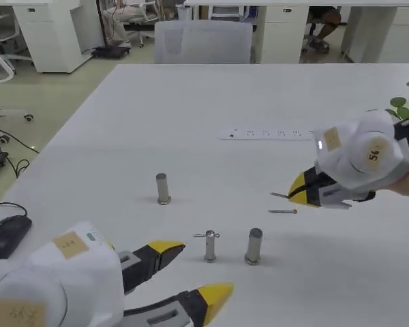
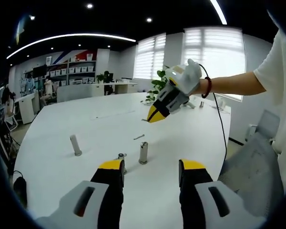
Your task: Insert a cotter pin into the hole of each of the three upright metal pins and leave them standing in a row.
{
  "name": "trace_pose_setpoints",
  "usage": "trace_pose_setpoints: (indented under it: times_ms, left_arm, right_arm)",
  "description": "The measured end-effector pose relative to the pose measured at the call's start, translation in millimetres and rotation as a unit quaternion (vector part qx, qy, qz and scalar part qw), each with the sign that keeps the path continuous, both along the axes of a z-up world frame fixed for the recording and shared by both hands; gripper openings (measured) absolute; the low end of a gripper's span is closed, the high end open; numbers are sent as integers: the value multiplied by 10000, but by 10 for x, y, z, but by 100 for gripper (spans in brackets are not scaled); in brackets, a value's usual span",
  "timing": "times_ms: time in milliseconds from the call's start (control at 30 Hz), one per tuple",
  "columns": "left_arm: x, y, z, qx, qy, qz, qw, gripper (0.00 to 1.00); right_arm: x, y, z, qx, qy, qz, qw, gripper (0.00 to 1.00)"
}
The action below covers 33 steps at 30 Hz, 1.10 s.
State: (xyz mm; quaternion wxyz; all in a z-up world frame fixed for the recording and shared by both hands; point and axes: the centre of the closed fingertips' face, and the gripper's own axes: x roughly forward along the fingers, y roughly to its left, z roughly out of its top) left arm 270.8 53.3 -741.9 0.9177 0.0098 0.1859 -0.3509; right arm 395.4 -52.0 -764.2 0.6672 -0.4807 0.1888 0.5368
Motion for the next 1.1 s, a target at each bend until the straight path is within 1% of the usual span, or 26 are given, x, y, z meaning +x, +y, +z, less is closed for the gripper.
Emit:
trace_pose_setpoints:
  times_ms: [100, 167, 267, 333, 400, 467, 567, 600, 700, 733, 800, 933, 967, 1100]
  left_arm:
    - [29, -34, 16, -36, 21, -3, 10000, 42]
    - [42, -68, 37, -112, 30, -20, 9999, 42]
    - [72, -110, 64, -199, 50, -23, 9998, 40]
    - [92, -133, 78, -280, 98, 4, 9996, 37]
    - [105, -150, 89, -325, 125, 14, 9994, 32]
    - [115, -169, 104, -380, 128, 19, 9992, 31]
    - [109, -211, 130, -513, 167, -6, 9985, 30]
    - [108, -215, 133, -527, 169, -10, 9985, 30]
    - [98, -241, 147, -630, 228, -36, 9977, 28]
    - [95, -245, 146, -671, 261, -33, 9974, 28]
    - [88, -256, 130, -798, 394, -25, 9960, 24]
    - [67, -280, 113, -950, 524, -34, 9941, 22]
    - [61, -289, 120, -967, 531, -38, 9939, 22]
    - [43, -325, 120, -1118, 639, -68, 9916, 20]
  right_arm:
    - [-95, 51, 87, 86, -128, 95, 9998, 3]
    - [-153, 84, 132, 155, -191, 149, 9996, 3]
    - [-225, 122, 174, 228, -213, 197, 9993, 3]
    - [-294, 167, 211, 315, -231, 251, 9989, 3]
    - [-370, 211, 241, 398, -248, 298, 9985, 3]
    - [-452, 258, 267, 500, -267, 364, 9977, 3]
    - [-561, 307, 271, 564, -243, 448, 9971, 3]
    - [-617, 325, 259, 566, -170, 486, 9971, 3]
    - [-704, 361, 261, 624, -161, 528, 9965, 3]
    - [-742, 374, 261, 652, -153, 534, 9963, 3]
    - [-791, 387, 253, 665, -114, 545, 9962, 3]
    - [-895, 422, 233, 721, -59, 583, 9957, 3]
    - [-930, 434, 219, 725, -11, 604, 9955, 3]
    - [-1026, 465, 184, 730, 15, 662, 9951, 3]
